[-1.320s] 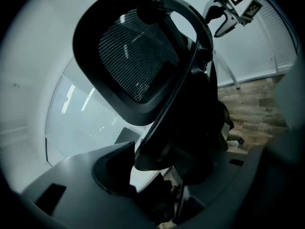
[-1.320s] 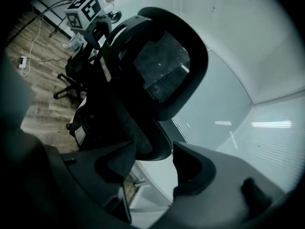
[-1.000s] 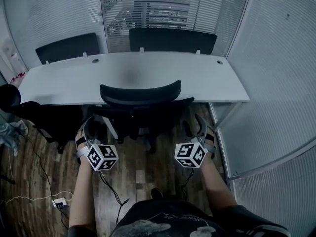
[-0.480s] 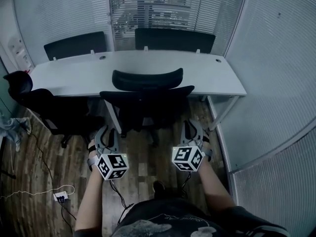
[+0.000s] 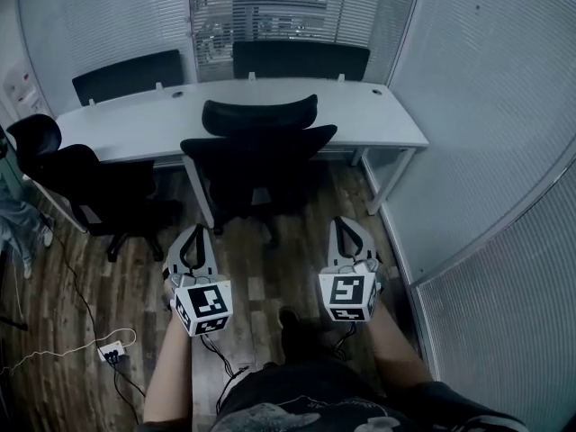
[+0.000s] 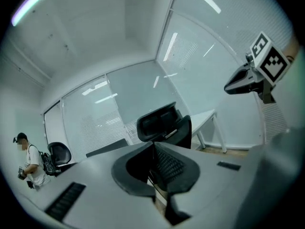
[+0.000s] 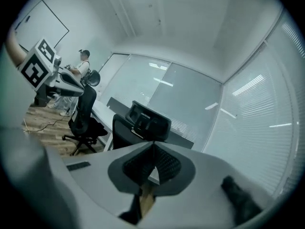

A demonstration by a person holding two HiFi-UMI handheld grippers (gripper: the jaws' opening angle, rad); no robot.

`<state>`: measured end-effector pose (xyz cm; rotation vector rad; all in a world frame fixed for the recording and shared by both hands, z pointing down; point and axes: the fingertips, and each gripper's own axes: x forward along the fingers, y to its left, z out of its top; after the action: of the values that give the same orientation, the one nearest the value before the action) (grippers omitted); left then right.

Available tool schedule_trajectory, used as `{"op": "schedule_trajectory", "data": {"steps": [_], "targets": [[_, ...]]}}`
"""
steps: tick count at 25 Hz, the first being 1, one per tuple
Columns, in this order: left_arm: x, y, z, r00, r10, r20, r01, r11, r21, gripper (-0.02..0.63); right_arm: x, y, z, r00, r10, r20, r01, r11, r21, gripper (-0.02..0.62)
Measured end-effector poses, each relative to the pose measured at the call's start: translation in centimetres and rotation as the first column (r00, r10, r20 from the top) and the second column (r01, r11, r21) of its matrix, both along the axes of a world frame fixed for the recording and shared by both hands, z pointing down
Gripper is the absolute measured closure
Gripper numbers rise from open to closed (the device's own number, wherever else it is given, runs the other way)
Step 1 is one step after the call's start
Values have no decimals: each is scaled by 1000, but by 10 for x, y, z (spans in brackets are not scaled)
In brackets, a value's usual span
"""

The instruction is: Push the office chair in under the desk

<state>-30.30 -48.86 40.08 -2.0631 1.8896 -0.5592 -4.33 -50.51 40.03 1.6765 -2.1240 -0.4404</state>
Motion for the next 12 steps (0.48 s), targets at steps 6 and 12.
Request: {"op": "schedule_trajectory", "data": {"steps": [6,12], "targets": [[6,31,-3,996,47,-75,-47,999,4,588,-2,54,-3,999,-20,48,23,998,-52,572],[26,56,-3,993,100,-65,-100,995,3,588,-2,77,-1,999,-37,37,39,998,-58,572]]}}
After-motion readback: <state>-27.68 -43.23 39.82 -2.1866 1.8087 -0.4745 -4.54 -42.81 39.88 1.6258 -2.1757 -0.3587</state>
